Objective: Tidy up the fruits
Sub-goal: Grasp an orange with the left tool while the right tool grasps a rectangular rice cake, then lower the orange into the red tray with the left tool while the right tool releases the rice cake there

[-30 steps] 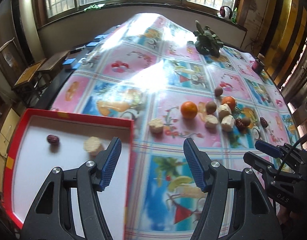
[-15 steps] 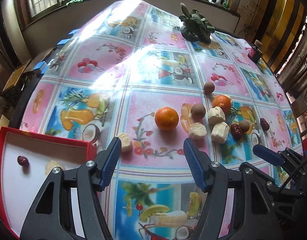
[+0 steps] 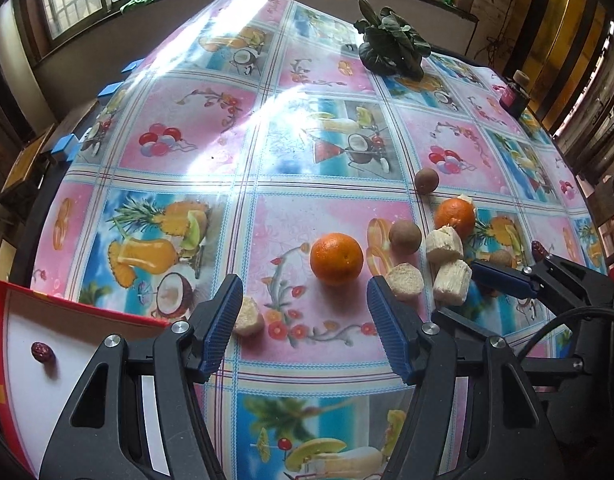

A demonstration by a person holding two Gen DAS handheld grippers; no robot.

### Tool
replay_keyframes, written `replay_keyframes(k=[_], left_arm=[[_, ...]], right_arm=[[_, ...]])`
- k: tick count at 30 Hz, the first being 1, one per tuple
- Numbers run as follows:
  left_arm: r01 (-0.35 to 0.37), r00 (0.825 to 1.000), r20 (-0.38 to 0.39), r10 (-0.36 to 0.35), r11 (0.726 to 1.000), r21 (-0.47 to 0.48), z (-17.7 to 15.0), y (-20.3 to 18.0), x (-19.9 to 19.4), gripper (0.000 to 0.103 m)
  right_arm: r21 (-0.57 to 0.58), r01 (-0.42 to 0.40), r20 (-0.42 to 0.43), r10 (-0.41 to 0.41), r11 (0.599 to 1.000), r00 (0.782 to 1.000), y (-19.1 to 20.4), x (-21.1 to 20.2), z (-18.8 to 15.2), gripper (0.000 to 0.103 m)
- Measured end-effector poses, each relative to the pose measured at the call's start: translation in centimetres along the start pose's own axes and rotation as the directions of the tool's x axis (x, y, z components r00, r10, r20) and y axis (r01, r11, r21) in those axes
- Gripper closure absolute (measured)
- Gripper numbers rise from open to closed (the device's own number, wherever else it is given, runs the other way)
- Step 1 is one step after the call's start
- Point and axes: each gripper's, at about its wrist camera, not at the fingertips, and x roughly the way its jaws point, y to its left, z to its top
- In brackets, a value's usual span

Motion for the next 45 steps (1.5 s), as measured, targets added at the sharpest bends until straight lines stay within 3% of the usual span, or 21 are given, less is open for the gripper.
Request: replay_keyframes(k=[1,3,15,18,21,33,45], left_arm=[[0.003,1.0,-0.004,-0.003,1.0,0.002,0.1,-0.1,0.2,0.038],[-0.001,1.0,-0.011,0.001,1.0,0.013,0.3,-0.3,0.7,0.038],[-0.007,1.0,-0.022,0.008,0.998,0.059,1.3,-1.5,3.1,0.038],[0.021,0.999,-0.037,-0.018,0.997,0.074,1.2,-1.6,3.7,0.068],[0.024,0.999,-0.032,-0.022,0.997,0.076,1.0,-1.6,3.7,0.071],[0.018,0.998,0.065,-0.018,1.0,-0.007,-0.7,2.1,-2.8,0.071],[-0.068,0.991,0.104,0.078,0.992,-0.105,-5.9,9.3,-8.4,0.071]], right_arm=[[-0.012,0.007,-0.005,-0.007,1.0,1.0,0.0,0.4,0.1,0.059],[-0.026,0.016,-0.013,-0.017,1.0,1.0,0.0,0.8,0.1,0.076],[0.022,0.01,-0.023,-0.01,1.0,1.0,-0.1,-0.1,-1.4,0.076],[0.037,0.01,-0.021,-0.01,0.999,1.0,-0.2,-0.2,-1.5,0.076],[0.045,0.009,-0.017,-0.009,0.999,1.0,0.0,-0.5,-1.6,0.076],[0.068,-0.03,0.047,0.027,0.997,0.999,2.1,-3.2,-1.6,0.077],[-0.011,-0.113,0.073,0.114,0.994,0.991,8.3,-4.7,-0.4,0.077]])
